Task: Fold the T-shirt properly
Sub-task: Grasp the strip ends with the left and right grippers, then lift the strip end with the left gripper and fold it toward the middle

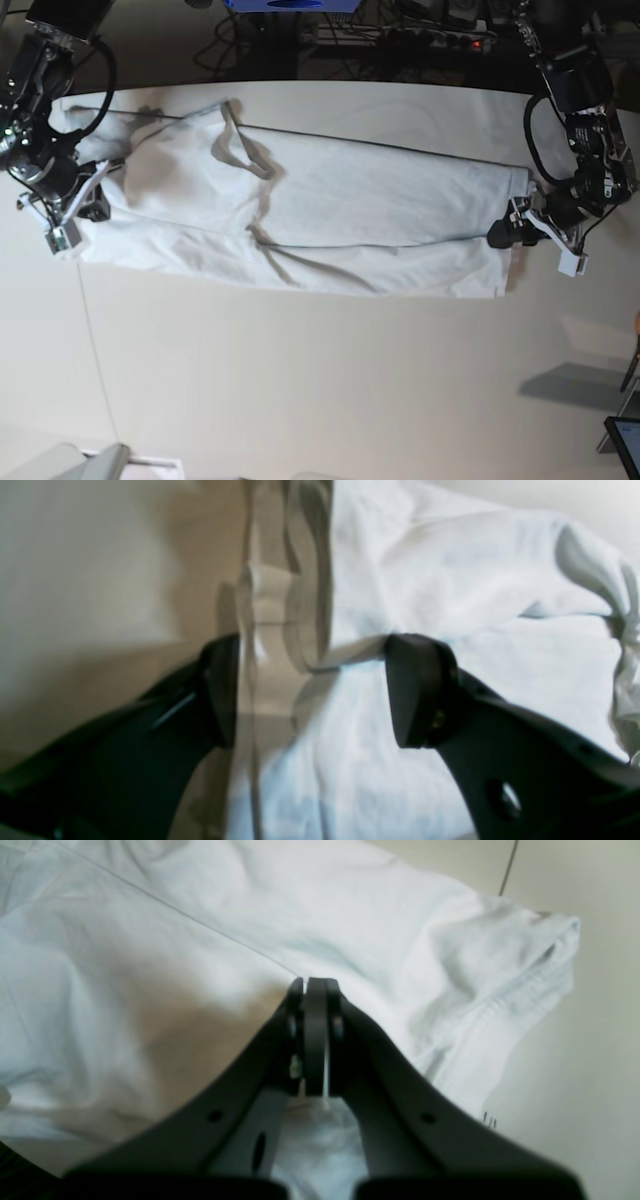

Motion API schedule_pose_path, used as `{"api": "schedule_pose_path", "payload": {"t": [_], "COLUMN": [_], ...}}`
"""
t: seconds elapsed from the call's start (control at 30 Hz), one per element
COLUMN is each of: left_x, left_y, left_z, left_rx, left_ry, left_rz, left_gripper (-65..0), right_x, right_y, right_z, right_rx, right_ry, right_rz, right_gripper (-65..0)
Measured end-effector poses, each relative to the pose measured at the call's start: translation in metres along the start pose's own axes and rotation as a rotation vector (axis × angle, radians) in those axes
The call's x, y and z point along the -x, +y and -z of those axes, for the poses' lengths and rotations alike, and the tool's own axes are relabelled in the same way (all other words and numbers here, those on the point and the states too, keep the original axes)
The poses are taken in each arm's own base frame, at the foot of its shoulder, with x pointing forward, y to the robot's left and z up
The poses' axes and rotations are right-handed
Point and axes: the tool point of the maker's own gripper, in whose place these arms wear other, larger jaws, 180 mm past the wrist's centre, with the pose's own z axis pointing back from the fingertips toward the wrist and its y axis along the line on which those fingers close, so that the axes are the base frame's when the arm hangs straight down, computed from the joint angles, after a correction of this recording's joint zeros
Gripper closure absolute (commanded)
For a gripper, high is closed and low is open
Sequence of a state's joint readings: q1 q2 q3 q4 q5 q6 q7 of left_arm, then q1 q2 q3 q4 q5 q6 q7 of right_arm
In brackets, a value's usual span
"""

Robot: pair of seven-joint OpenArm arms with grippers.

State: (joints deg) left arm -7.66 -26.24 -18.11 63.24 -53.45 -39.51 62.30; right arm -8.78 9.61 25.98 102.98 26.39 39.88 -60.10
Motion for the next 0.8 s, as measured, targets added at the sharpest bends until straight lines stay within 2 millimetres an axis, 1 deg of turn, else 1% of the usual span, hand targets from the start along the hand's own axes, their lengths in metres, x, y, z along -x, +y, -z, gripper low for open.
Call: {"api": "schedule_pose_path", "payload": {"t": [0.2, 0.37, 0.47, 0.53, 0.6, 0.63, 0.7, 0.77, 0.8], "left_x": [-0.004, -0.004, -0.004, -0.003, 0.0, 0.003, 0.008, 0.01, 0.01], "left_y": [0.007, 0.007, 0.002, -0.001, -0.001, -0.002, -0.001, 0.0, 0.001], "left_z": [0.009, 0.011, 0.014, 0.017, 0.018, 0.019, 0.02, 0.02, 0.02], "left_rx": [0.027, 0.039, 0.051, 0.06, 0.058, 0.057, 0.058, 0.052, 0.043], "left_ry": [-0.035, -0.054, -0.062, -0.065, -0.054, -0.044, -0.035, -0.028, -0.02], "left_rz": [-0.088, -0.105, -0.111, -0.115, -0.116, -0.116, -0.126, -0.122, -0.111], "left_gripper": [-42.5, -42.0, -41.3, -35.6, -23.3, -16.0, -6.0, -0.7, 0.0], "right_x": [0.0, 0.0, 0.0, 0.0, 0.0, 0.0, 0.0, 0.0, 0.0], "right_y": [0.0, 0.0, 0.0, 0.0, 0.0, 0.0, 0.0, 0.0, 0.0], "right_z": [0.0, 0.0, 0.0, 0.0, 0.0, 0.0, 0.0, 0.0, 0.0], "right_rx": [-0.002, 0.0, 0.0, 0.0, 0.0, 0.0, 0.0, 0.0, 0.0], "right_ry": [-0.001, 0.0, 0.0, 0.0, 0.0, 0.0, 0.0, 0.0, 0.0], "right_rz": [0.0, 0.0, 0.0, 0.0, 0.0, 0.0, 0.0, 0.0, 0.0], "right_gripper": [0.0, 0.0, 0.0, 0.0, 0.0, 0.0, 0.0, 0.0, 0.0]}}
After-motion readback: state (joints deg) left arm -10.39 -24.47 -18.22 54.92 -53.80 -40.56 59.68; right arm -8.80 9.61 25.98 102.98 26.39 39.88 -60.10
